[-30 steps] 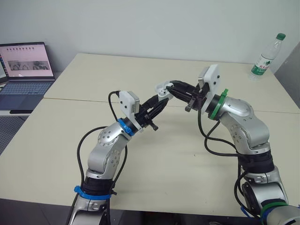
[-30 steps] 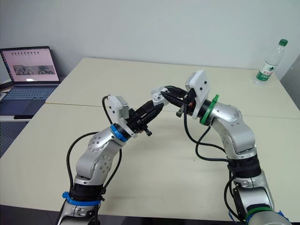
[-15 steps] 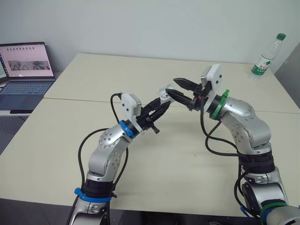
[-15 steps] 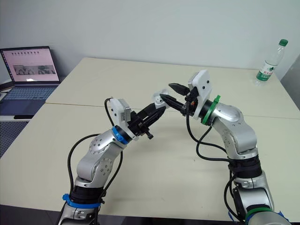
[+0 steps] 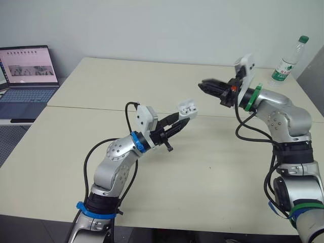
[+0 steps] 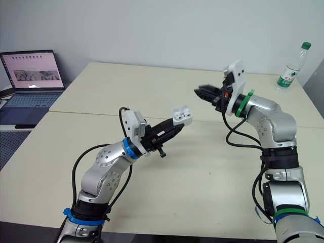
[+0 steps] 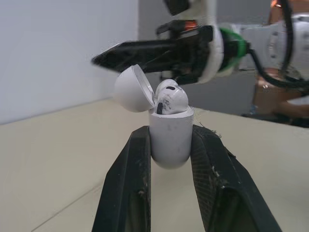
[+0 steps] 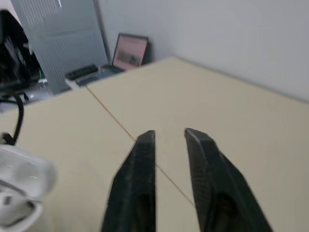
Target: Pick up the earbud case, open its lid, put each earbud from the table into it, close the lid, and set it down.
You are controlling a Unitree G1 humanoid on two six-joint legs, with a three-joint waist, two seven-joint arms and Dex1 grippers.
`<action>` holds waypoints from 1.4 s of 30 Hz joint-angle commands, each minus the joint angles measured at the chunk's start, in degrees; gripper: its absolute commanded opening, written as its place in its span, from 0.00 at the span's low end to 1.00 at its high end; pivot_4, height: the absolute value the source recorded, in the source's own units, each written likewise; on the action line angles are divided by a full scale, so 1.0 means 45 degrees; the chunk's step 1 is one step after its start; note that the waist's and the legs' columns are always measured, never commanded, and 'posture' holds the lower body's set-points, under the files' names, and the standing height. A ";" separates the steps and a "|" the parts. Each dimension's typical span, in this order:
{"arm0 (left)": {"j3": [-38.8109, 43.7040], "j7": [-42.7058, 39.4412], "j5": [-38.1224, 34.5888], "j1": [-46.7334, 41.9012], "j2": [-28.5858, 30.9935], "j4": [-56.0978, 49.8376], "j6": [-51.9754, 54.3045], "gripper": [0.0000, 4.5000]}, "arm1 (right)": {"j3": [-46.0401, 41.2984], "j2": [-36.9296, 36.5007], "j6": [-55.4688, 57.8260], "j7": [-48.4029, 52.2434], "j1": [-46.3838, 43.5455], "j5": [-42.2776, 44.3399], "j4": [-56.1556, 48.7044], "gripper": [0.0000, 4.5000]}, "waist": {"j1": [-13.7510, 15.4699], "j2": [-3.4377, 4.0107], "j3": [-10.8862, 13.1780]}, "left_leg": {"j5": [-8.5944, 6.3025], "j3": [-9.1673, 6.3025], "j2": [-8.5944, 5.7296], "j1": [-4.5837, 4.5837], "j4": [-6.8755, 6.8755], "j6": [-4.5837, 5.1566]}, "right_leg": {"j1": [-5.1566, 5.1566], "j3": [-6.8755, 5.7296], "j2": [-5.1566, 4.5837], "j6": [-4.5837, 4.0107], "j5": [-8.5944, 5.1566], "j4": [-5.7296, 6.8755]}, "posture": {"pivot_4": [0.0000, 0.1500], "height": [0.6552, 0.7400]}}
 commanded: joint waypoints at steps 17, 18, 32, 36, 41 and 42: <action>0.0054 0.0031 0.0344 -0.0104 0.0052 -0.0514 -0.0252 0.18 | 0.1506 -0.0845 0.1446 0.3755 -0.1260 0.0019 -0.1257 0.01 | 0.0018 0.0005 0.0003 | -0.0001 -0.0015 0.0013 -0.0009 -0.0003 0.0000 | -0.0006 -0.0009 -0.0008 -0.0001 0.0000 0.0000 | 1.00 1.00; 0.0063 0.0032 0.0346 -0.0115 0.0055 -0.0503 -0.0252 0.18 | 0.1491 -0.0858 0.1454 0.3736 -0.1227 0.0026 -0.1313 0.01 | 0.0016 0.0005 0.0003 | 0.0000 -0.0017 0.0014 -0.0008 -0.0003 0.0000 | -0.0006 -0.0011 -0.0007 -0.0001 0.0000 0.0001 | 1.00 1.00; 0.0490 0.0545 0.0111 -0.0411 -0.0213 -0.0337 0.0122 0.18 | 0.1480 -0.0794 0.1017 0.2085 0.0422 -0.0512 -0.3671 0.01 | 0.0013 0.0005 0.0003 | 0.0000 -0.0020 0.0017 -0.0006 -0.0002 -0.0001 | -0.0006 -0.0010 -0.0002 -0.0001 0.0000 0.0005 | 1.00 1.00; 0.0514 0.0526 0.0141 -0.0456 -0.0256 -0.0295 0.0141 0.18 | 0.1563 -0.0777 0.0792 0.1681 0.1117 -0.0747 -0.4228 0.01 | 0.0020 0.0005 0.0003 | 0.0000 -0.0019 0.0013 -0.0007 -0.0001 -0.0001 | -0.0005 -0.0009 -0.0002 0.0000 0.0000 0.0005 | 1.00 1.00; 0.0840 0.0680 -0.0324 -0.0476 -0.0403 -0.0237 0.0610 0.18 | 0.0572 -0.0496 -0.0207 0.1447 0.1286 -0.0553 -0.3918 0.04 | 0.0011 0.0005 0.0003 | 0.0001 -0.0017 0.0013 -0.0006 0.0000 -0.0001 | -0.0005 -0.0007 -0.0001 0.0000 0.0000 0.0005 | 1.00 1.00; 0.0894 0.0678 -0.0457 -0.0469 -0.0403 -0.0241 0.0747 0.18 | 0.0348 -0.0466 -0.0401 0.1566 0.1256 -0.0394 -0.3794 0.08 | 0.0015 0.0004 0.0003 | 0.0001 -0.0018 0.0014 -0.0005 0.0000 -0.0001 | -0.0005 -0.0007 0.0000 0.0000 0.0000 0.0007 | 1.00 1.00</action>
